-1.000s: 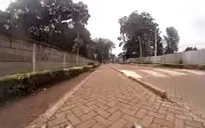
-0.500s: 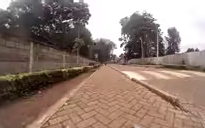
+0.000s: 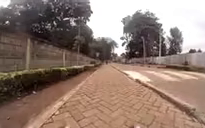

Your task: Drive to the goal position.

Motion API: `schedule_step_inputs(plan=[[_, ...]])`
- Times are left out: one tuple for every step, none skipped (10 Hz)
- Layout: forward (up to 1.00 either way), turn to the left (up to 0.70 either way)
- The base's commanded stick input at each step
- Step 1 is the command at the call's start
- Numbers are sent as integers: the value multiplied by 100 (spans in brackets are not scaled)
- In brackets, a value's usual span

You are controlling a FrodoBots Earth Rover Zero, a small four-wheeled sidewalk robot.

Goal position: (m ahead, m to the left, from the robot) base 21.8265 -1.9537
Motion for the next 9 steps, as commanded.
schedule_step_inputs(plan=[[70,0],[70,0],[70,0],[70,-35],[70,-35],[70,-35],[70,-35],[70,-35],[70,-35]])
